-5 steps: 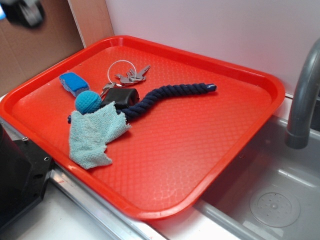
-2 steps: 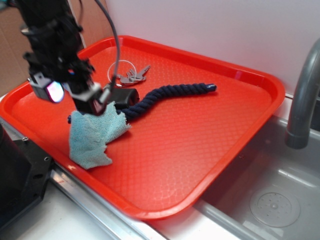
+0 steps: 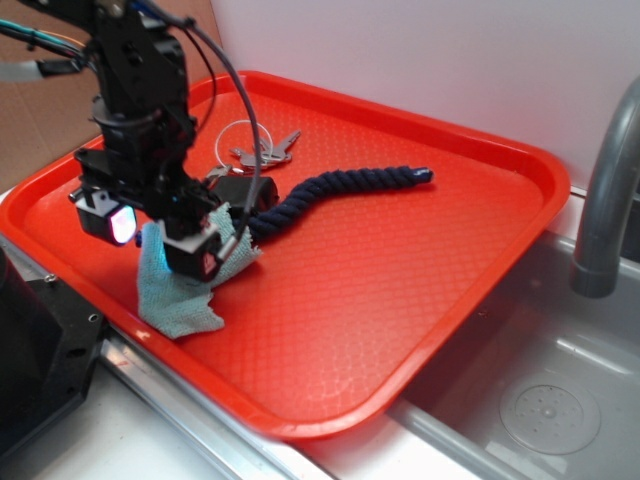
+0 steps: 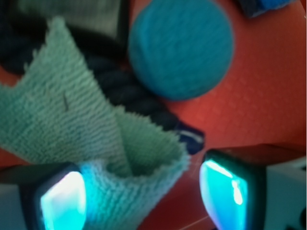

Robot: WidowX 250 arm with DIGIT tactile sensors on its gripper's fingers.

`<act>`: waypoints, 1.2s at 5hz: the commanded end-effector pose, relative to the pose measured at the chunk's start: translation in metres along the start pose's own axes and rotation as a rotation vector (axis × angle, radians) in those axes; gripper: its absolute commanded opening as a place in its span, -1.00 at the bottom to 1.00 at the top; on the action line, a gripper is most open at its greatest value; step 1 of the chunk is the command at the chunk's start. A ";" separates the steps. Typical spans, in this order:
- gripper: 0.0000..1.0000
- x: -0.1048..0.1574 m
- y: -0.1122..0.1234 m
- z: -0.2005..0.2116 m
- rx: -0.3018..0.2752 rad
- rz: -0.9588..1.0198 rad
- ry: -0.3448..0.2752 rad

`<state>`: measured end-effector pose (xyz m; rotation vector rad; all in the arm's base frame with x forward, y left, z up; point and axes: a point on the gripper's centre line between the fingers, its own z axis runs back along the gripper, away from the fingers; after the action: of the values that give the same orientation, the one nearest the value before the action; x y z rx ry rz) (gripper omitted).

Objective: Grab the blue cloth.

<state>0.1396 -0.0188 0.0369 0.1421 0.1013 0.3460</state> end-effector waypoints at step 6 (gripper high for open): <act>-1.00 0.057 0.058 0.195 -0.241 -0.357 -0.318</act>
<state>0.1993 0.0279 0.2279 -0.0701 -0.1872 -0.0235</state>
